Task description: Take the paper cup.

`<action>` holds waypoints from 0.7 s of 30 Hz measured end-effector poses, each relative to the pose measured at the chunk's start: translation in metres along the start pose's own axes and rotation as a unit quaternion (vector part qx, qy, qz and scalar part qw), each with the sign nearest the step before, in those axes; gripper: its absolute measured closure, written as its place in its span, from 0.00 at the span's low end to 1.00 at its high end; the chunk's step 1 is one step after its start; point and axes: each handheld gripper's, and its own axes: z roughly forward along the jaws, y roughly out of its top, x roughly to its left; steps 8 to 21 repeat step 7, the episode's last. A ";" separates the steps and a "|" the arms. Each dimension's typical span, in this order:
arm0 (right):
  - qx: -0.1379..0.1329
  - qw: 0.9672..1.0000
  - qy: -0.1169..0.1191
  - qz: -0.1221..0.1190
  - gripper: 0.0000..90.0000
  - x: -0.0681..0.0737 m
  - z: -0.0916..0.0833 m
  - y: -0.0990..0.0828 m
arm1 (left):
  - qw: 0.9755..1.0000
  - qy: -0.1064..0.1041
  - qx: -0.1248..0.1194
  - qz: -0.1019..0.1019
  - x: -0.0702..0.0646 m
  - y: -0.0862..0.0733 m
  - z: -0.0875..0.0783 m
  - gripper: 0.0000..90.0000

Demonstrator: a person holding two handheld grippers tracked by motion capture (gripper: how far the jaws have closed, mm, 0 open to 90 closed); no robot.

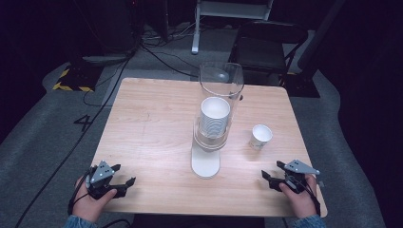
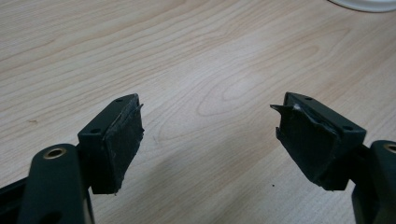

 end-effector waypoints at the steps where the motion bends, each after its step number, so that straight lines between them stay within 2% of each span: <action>1: 0.001 1.000 0.001 0.001 0.25 0.000 0.000 0.000 | 1.000 0.003 -0.001 -0.003 0.000 0.000 0.000 0.25; 3: 0.002 1.000 -0.001 0.001 0.25 -0.001 0.000 0.000 | 1.000 0.008 0.002 0.001 0.002 0.000 -0.001 0.25; 7: 0.005 1.000 -0.004 -0.003 0.25 -0.002 0.000 0.000 | 1.000 0.015 0.008 -0.006 0.003 -0.002 0.001 0.22; 21: 0.005 1.000 -0.004 -0.003 0.25 -0.002 0.000 0.000 | 1.000 0.015 0.008 -0.006 0.003 -0.002 0.001 0.22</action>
